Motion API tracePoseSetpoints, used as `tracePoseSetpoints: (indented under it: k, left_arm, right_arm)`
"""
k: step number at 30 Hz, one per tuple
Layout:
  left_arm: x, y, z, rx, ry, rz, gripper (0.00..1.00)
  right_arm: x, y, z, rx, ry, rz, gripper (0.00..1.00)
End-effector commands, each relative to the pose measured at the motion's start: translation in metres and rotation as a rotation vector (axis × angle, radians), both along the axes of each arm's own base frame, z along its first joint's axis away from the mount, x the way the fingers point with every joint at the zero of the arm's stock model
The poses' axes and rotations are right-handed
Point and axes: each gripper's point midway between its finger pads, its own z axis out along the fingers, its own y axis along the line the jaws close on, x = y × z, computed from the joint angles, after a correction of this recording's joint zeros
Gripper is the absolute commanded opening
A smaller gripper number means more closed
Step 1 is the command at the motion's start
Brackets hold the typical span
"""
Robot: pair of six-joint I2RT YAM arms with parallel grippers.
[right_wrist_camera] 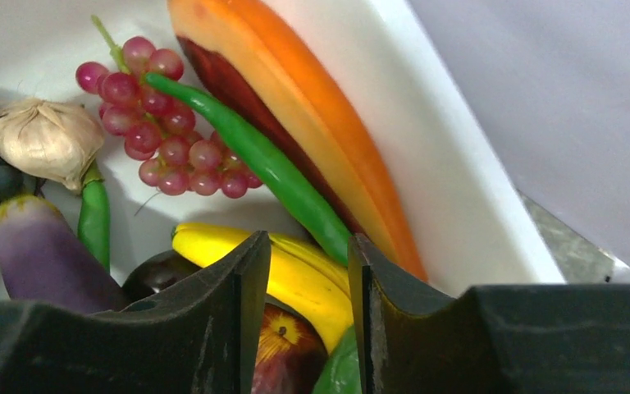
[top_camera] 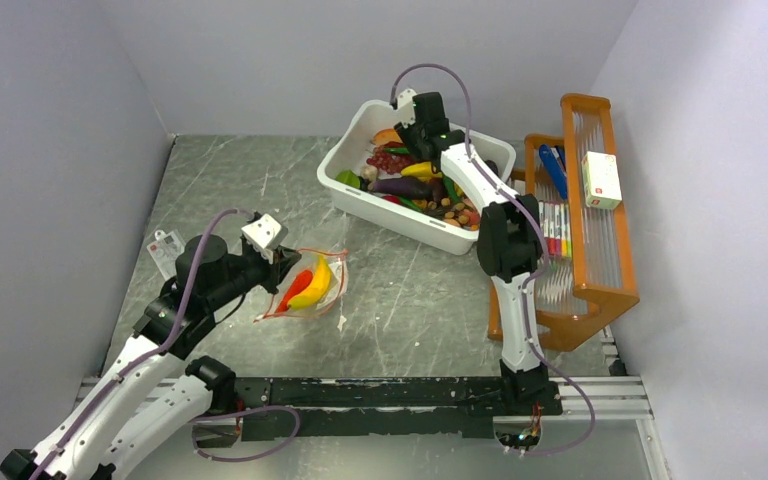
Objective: Place the food in the zip-top bag and seal the zipper
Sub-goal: Pick up the fake vegetable from the bin.
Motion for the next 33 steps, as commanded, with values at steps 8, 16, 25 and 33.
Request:
tracePoseSetpoints:
  k: [8, 16, 25, 33]
  left_arm:
    - [0.007, 0.002, 0.006, -0.002, -0.042, 0.021, 0.07]
    - [0.008, 0.004, 0.007, 0.001, -0.048, 0.031, 0.07]
    - [0.006, 0.000, 0.007, -0.007, -0.047, 0.008, 0.07]
    - [0.005, 0.003, 0.010, -0.011, -0.057, 0.016, 0.07]
  right_arm:
    - [0.025, -0.001, -0.018, -0.087, -0.032, 0.052, 0.34]
    - [0.022, -0.051, -0.008, -0.134, -0.049, -0.266, 0.38]
    - [-0.013, -0.093, 0.010, -0.053, -0.090, -0.527, 0.47]
    - [-0.034, -0.141, 0.000, -0.153, -0.093, -0.737, 0.50]
